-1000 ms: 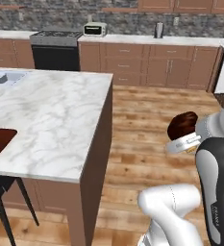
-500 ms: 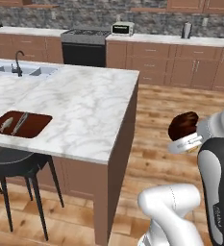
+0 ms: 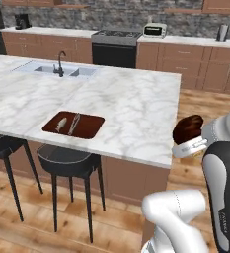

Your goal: Gather the eggplant and potato from the fridge and place them on a tray on the dining counter. Then gather the fish and steak from the fridge and place them on the other tray.

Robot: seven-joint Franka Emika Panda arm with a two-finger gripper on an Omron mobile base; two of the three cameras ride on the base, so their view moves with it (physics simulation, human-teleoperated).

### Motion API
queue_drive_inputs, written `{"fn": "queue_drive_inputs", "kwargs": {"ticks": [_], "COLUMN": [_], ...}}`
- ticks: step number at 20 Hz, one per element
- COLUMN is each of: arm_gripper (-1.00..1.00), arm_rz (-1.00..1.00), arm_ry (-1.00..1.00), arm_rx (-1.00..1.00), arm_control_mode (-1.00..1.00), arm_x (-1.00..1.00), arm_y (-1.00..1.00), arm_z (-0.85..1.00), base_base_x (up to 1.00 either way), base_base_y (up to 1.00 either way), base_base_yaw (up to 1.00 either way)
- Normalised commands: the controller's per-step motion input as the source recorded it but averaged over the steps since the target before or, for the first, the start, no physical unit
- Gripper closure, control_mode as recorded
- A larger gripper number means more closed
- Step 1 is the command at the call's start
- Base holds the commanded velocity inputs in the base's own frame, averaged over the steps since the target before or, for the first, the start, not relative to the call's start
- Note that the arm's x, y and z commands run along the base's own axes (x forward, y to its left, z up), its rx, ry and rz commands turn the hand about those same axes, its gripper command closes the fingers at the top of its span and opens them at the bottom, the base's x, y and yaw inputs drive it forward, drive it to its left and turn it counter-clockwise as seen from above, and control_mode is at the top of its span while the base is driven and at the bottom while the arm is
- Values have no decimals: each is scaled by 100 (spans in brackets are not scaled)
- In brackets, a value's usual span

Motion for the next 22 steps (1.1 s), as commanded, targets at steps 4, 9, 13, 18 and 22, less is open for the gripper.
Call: {"fn": "queue_drive_inputs", "kwargs": {"ticks": [4,9,13,18,22], "arm_gripper": [100,100,100,100,100], "arm_rz": [0,0,0,0,0], "arm_ry": [0,0,0,0,0], "arm_rx": [0,0,0,0,0], "arm_control_mode": [100,100,100,100,100], "arm_x": [0,0,0,0,0], "arm_y": [0,0,0,0,0], "arm_z": [0,0,0,0,0], "base_base_x": [23,60,91,99,100], "base_base_y": [40,24,27,12,12], "base_base_yaw": [12,9,6,4,0]}}
